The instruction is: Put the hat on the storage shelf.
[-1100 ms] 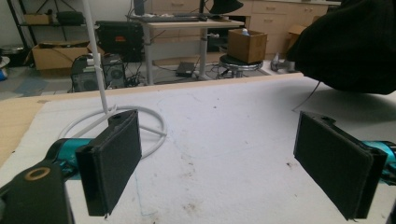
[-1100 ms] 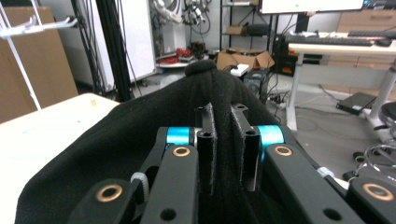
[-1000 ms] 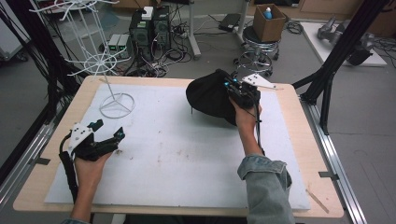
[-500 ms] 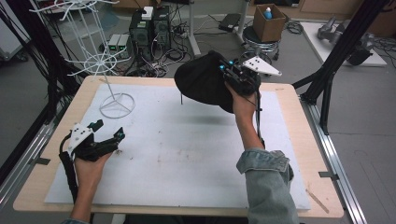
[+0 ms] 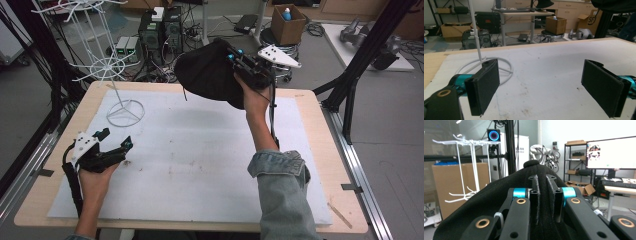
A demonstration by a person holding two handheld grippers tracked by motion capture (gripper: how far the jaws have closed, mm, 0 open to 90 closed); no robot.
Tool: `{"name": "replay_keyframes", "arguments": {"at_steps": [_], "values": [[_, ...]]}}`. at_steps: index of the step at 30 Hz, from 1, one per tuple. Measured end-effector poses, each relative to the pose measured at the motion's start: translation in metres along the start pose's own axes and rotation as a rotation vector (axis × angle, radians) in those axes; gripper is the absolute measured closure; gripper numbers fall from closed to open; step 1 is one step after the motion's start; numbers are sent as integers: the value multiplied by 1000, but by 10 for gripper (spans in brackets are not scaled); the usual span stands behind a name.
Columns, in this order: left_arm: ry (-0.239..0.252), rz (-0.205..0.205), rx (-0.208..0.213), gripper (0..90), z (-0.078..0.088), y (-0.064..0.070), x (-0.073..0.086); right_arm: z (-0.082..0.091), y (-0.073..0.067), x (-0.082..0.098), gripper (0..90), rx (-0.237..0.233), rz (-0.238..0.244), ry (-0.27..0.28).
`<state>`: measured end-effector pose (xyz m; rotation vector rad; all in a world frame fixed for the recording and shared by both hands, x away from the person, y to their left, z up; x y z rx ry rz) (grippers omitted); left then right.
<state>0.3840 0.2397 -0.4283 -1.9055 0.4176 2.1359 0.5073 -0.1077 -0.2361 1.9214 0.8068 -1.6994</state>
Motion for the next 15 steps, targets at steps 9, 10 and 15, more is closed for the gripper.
{"name": "replay_keyframes", "arguments": {"at_steps": [9,10,15], "values": [[2,0,0,153,0,0,0,-15,-13,-26,828,-50,8,50],[1,3,0,153,0,0,0,-17,-15,-29,828,-60,3,63],[2,2,0,153,0,-1,0,-26,-24,-41,829,-91,6,82]]}}
Point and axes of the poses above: each handheld gripper's, and its own axes: z roughly backward along the jaws, x roughly out of its underside, y roughly to its right, the point moved 9 cm from there along -z, roughly forward along the jaws, and after that the axes turned 2 degrees about y, right-handed, at the moved point
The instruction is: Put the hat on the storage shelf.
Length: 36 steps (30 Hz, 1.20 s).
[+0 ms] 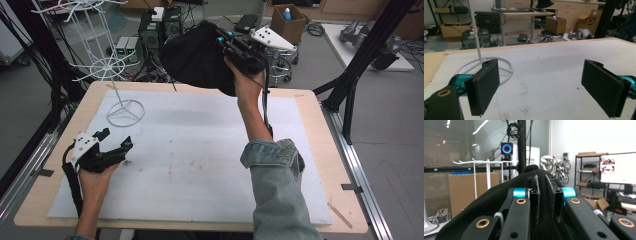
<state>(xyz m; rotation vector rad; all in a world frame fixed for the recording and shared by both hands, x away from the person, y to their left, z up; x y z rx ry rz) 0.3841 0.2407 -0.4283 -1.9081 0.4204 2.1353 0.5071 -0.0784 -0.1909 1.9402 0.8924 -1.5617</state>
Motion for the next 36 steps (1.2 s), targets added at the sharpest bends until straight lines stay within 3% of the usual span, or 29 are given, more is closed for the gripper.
{"name": "replay_keyframes", "arguments": {"at_steps": [8,18,36], "values": [[3,7,1,153,0,0,0,-22,-14,-16,829,-33,10,20],[6,11,2,153,1,-1,-1,-44,-22,-41,832,-33,15,58],[10,19,-1,154,3,-4,-1,-65,-36,-80,832,-58,23,137]]}}
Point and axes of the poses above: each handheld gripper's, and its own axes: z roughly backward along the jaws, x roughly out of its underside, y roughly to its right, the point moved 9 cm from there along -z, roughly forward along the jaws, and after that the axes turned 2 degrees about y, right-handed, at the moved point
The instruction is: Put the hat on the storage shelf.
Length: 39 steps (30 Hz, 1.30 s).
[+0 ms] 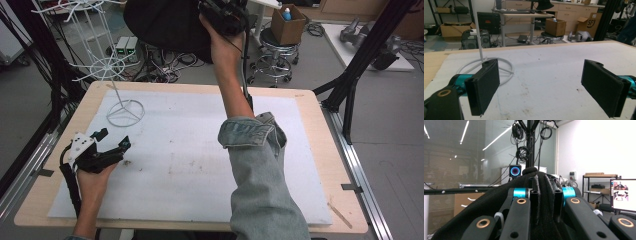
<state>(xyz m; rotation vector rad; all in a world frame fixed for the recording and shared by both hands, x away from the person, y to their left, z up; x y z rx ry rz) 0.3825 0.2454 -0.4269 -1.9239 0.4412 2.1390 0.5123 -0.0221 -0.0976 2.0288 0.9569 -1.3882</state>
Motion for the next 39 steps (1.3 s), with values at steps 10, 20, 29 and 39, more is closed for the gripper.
{"name": "replay_keyframes", "arguments": {"at_steps": [10,20,29,39], "values": [[3,4,-4,155,2,-2,-1,-10,-1,-14,831,4,-10,44],[4,10,-6,155,4,-3,0,-22,-2,-27,831,12,-6,77],[7,14,-15,157,8,-6,0,-38,-4,-28,831,17,-15,84],[7,17,-16,157,10,-7,0,-58,-11,-23,831,18,-11,78]]}}
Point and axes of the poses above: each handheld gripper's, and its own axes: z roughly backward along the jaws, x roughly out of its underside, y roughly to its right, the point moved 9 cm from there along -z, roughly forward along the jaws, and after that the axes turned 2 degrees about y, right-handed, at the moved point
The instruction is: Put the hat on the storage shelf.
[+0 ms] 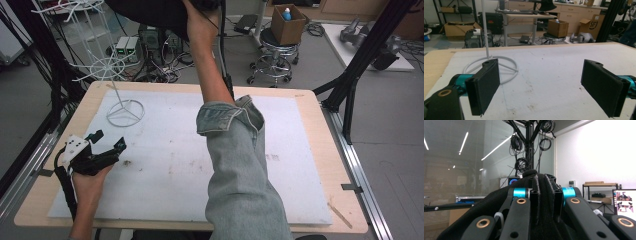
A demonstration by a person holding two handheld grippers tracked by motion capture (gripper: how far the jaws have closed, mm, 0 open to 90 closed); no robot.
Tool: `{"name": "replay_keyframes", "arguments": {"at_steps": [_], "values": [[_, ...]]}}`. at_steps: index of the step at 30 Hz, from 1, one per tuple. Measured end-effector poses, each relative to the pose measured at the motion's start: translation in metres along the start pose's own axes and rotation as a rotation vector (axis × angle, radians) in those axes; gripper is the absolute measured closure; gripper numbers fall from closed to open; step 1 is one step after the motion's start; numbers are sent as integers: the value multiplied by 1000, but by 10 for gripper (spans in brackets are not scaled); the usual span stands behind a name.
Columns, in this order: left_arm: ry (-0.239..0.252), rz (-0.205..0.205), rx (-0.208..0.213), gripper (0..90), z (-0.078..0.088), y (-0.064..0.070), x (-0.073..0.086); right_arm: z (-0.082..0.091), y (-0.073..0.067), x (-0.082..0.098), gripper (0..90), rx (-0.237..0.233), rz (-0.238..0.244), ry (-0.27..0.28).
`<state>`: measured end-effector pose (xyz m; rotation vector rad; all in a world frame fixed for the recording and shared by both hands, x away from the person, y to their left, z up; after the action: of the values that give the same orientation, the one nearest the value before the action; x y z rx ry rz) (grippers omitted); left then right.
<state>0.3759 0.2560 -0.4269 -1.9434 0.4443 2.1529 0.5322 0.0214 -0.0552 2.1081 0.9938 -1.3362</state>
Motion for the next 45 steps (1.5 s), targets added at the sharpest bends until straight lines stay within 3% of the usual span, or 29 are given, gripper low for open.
{"name": "replay_keyframes", "arguments": {"at_steps": [16,27,29,37,45], "values": [[3,7,3,158,0,-1,0,-17,-26,27,830,-57,-11,-47],[1,4,5,158,-2,0,0,-8,-18,50,830,-61,-75,-66],[-3,2,8,158,-3,1,1,-8,-19,50,830,-62,-90,-61],[-3,3,9,158,-3,1,1,-9,-24,43,830,-69,-47,-59],[-6,5,8,158,-3,1,2,-15,-30,22,830,-65,-20,-37]]}}
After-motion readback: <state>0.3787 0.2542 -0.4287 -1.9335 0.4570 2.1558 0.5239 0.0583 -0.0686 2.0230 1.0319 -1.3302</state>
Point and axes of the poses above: each handheld gripper's, and its own axes: z roughly backward along the jaws, x roughly out of its underside, y roughly to its right, the point moved 9 cm from there along -z, roughly forward along the jaws, and after that the axes turned 2 degrees about y, right-handed, at the moved point
